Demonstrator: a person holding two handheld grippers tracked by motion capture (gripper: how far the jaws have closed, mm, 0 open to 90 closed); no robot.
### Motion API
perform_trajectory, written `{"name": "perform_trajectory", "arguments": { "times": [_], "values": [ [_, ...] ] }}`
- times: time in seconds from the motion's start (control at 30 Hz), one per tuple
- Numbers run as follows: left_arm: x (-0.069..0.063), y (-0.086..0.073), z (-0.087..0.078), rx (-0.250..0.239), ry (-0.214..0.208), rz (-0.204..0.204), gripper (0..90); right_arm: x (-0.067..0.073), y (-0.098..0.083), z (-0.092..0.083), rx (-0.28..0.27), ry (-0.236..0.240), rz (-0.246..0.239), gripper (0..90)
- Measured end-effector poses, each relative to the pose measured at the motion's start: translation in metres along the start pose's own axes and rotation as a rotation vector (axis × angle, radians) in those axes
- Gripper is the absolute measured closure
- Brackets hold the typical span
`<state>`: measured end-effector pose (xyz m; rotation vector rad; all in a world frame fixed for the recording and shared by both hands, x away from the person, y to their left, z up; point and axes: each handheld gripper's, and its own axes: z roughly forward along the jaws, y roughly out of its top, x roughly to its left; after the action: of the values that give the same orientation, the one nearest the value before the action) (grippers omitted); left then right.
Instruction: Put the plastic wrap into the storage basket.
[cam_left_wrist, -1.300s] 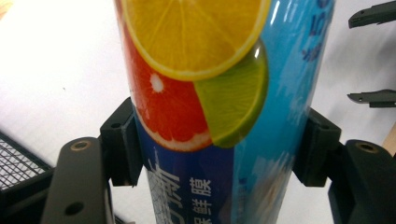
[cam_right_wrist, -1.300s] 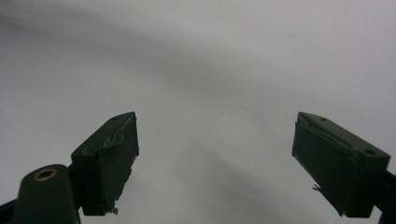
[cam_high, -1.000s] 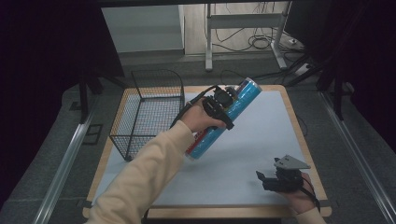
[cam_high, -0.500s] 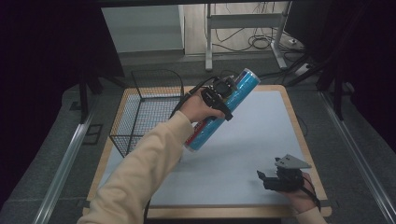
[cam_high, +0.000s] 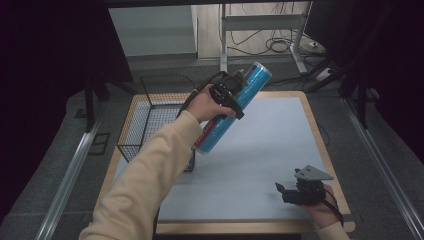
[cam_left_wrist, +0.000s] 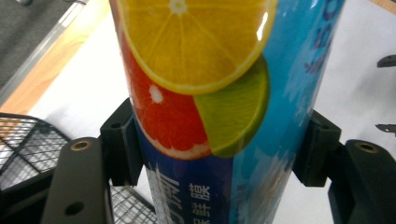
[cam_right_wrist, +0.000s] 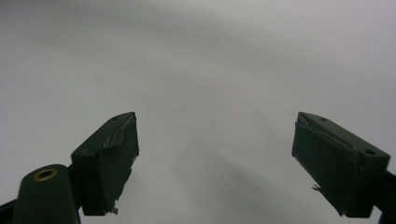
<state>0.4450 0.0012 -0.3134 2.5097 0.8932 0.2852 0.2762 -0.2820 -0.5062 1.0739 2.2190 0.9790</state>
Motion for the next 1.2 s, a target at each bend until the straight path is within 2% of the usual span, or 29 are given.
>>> {"name": "perform_trajectory", "arguments": {
  "times": [0.47, 0.87, 1.2],
  "values": [
    [0.018, -0.005, -0.02, 0.007, 0.043, -0.024, 32.0, 0.0, 0.0, 0.0, 0.0, -0.001, 0.003, 15.0],
    [0.032, -0.021, -0.034, 0.018, 0.073, -0.047, 32.0, 0.0, 0.0, 0.001, 0.004, -0.002, 0.0, 15.0],
    [0.049, -0.039, -0.035, 0.026, 0.1, -0.091, 32.0, 0.0, 0.001, 0.0, 0.0, -0.005, 0.001, 15.0]
  ]
}}
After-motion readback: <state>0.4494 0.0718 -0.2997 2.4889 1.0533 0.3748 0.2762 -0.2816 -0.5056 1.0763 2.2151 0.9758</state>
